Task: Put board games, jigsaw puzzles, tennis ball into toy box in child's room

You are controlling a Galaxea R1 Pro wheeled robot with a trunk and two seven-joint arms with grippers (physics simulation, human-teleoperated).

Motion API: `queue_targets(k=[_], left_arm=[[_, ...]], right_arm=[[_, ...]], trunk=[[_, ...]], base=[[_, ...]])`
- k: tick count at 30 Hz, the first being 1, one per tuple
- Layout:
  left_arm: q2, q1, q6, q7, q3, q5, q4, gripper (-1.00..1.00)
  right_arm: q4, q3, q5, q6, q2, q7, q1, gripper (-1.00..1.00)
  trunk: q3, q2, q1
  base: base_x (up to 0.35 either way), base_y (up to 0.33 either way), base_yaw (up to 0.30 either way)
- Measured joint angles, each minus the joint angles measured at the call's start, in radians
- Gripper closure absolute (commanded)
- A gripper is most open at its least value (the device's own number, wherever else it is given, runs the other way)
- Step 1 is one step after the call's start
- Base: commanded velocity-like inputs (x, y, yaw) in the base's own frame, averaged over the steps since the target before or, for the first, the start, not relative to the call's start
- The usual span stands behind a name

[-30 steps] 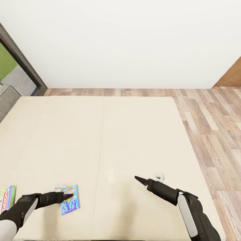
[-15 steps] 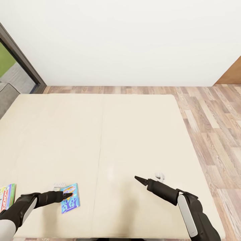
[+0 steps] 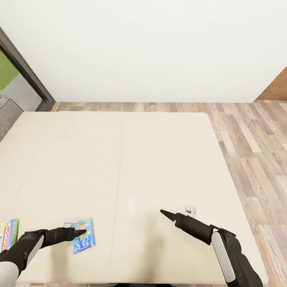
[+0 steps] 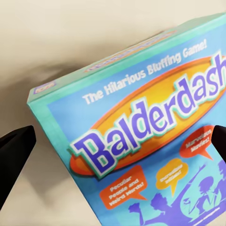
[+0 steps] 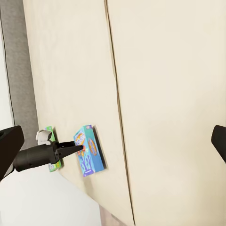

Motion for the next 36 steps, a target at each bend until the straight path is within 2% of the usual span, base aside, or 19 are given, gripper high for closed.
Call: queue_targets(k=[6,12,17,30,33,36], left_arm=[[0.018,0.000,-0.004,0.002,0.001,-0.004,0.003,-1.00],[0.017,0.000,-0.007,0.003,0.001,-0.006,0.005,-1.00],[0.027,0.000,0.001,0.004,-0.002,-0.013,0.008,-1.00],[0.023,0.000,-0.002,0.003,0.000,-0.004,0.007,-1.00],[0.033,0.001,0.006,0.004,-0.003,-0.013,0.008,-1.00],[0.032,-0.007,0.011,0.005,0.009,-0.014,0.021,-1.00]], right_arm=[[0.000,0.000,0.000,0.000,0.000,0.000,0.000,-1.00],[0.000,0.000,0.000,0.000,0.000,0.000,0.000,-1.00],[0.000,0.000,0.000,0.000,0.000,0.000,0.000,-1.00],[0.000,0.000,0.000,0.000,0.000,0.000,0.000,-1.00],[0.001,0.000,0.001,-0.001,0.000,0.000,0.000,-1.00],[0.018,0.003,0.007,-0.018,0.017,-0.012,0.000,-1.00]], trunk=[[0.000,0.000,0.000],[0.000,0.000,0.000],[0.000,0.000,0.000],[0.000,0.000,0.000],[0.000,0.000,0.000],[0.000,0.000,0.000]], base=[[0.000,-0.178,0.000],[0.000,-0.151,0.000],[0.000,-0.072,0.000],[0.000,-0.199,0.000],[0.000,-0.048,0.000],[0.000,0.000,0.000]])
